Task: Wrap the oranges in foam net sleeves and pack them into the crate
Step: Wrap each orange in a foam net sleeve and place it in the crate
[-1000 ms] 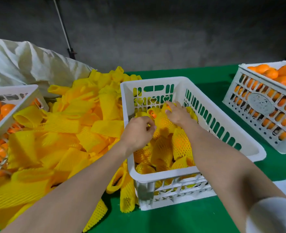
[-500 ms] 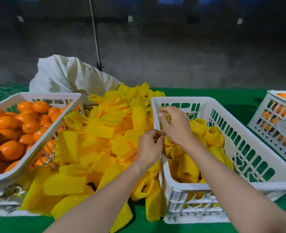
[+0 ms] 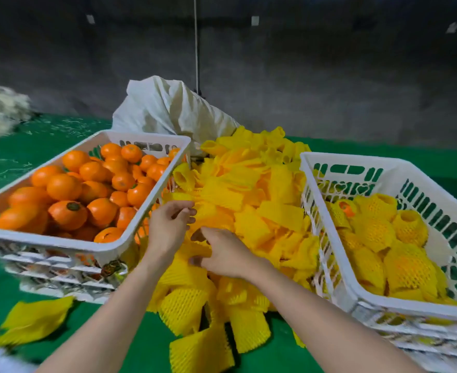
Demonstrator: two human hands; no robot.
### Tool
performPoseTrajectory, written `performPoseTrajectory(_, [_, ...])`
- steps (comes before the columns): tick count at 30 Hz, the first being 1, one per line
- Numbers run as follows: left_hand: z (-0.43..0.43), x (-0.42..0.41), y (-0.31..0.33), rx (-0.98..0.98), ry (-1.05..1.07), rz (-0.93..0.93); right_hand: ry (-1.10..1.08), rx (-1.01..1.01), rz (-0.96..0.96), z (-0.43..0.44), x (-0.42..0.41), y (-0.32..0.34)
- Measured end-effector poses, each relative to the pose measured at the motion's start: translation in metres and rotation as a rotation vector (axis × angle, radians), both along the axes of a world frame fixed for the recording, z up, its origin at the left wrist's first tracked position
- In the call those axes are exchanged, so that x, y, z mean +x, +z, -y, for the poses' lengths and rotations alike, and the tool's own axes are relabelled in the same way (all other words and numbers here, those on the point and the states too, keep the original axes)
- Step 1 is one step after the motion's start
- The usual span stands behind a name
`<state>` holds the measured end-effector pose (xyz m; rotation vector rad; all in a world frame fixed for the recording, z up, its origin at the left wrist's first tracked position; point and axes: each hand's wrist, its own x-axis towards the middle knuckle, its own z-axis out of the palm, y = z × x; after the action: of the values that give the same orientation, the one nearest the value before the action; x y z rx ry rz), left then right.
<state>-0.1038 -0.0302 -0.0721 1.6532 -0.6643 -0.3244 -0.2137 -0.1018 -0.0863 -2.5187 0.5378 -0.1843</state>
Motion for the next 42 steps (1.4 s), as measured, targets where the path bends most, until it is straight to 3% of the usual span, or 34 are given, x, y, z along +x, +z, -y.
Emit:
performPoseTrajectory(4, [-0.018, 0.020, -0.003, -0.010, -0.043, -0.041, -0.094, -0.109, -0.083, -0.007, 0.022, -0.021])
performPoseTrajectory(8, [-0.029, 0.034, -0.004, 0.055, -0.191, -0.018, -0.263, -0.049, 0.192, 0.003, 0.017, -0.012])
performPoseTrajectory(11, [-0.029, 0.035, 0.000, 0.127, -0.395, 0.022, -0.264, 0.097, 0.323, 0.013, 0.007, 0.008])
performPoseTrajectory(14, [-0.021, 0.030, 0.011, 0.248, -0.465, 0.268, -0.196, 0.280, 0.353, 0.015, -0.001, 0.028])
performPoseTrajectory(16, [-0.018, 0.026, 0.017, 0.266, -0.445, 0.431, -0.205, 0.287, 0.397, 0.011, -0.004, 0.036])
performPoseTrajectory(18, [-0.017, 0.021, 0.019, 0.228, -0.398, 0.479, -0.277, 0.231, 0.461, 0.004, -0.003, 0.037])
performPoseTrajectory(23, [-0.024, 0.014, 0.023, 0.149, -0.213, 0.442, -0.395, -0.191, 0.574, -0.013, 0.017, 0.032])
performPoseTrajectory(27, [-0.035, 0.026, 0.025, 0.093, -0.193, 0.258, -0.354, -0.390, 0.700, -0.026, 0.037, 0.037])
performPoseTrajectory(30, [-0.048, 0.041, 0.032, 0.070, -0.250, 0.117, -0.255, -0.332, 0.707, -0.030, 0.053, 0.042])
performPoseTrajectory(33, [-0.063, 0.063, 0.040, 0.087, -0.324, 0.198, -0.217, -0.100, 0.600, -0.028, 0.069, 0.048])
performPoseTrajectory(39, [-0.068, 0.110, 0.047, 0.250, -0.397, 0.242, -0.135, -0.257, 0.653, -0.040, 0.105, 0.055])
performPoseTrajectory(42, [-0.048, 0.155, 0.049, 0.260, -0.268, 0.162, -0.166, -0.112, 0.658, -0.038, 0.115, 0.057])
